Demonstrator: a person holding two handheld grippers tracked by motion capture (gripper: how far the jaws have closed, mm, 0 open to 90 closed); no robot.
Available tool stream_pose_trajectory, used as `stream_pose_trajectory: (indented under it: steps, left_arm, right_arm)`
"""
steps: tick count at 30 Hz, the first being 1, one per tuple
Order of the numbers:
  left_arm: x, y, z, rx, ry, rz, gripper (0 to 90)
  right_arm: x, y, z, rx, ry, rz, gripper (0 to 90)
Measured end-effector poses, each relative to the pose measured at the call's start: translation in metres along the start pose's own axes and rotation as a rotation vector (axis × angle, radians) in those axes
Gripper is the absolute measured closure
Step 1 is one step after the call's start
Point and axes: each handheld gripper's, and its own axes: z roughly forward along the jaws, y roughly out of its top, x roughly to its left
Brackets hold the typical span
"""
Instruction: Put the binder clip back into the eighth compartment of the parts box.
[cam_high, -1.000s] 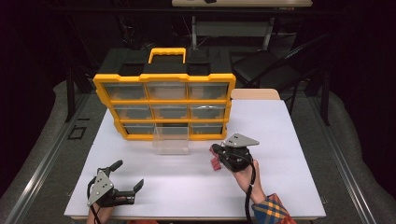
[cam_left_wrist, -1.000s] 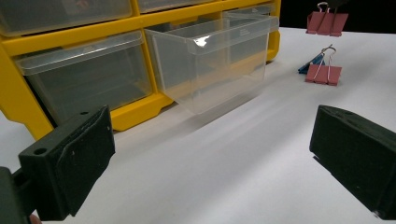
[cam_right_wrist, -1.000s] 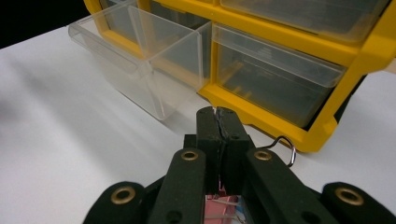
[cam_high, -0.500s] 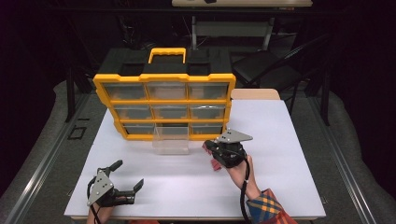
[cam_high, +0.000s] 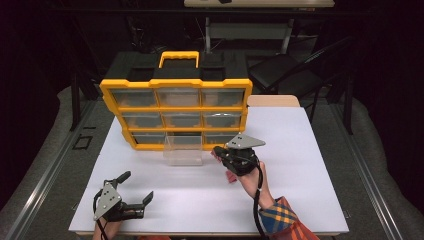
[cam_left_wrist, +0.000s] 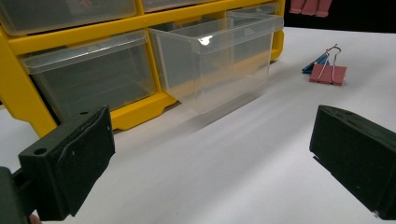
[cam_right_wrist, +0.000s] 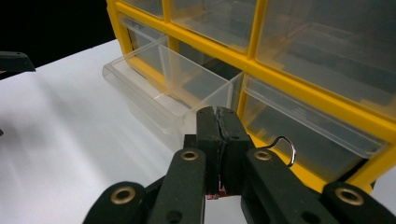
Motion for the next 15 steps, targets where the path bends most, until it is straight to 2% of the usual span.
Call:
stream_pose_trajectory:
  steps: [15]
  left_arm:
    - [0.0,0.0,0.0,-0.001,-0.004,0.002,0.0]
  right_arm:
    - [0.008,0.032,0.011,-0.043,0.019,-0.035,88.7]
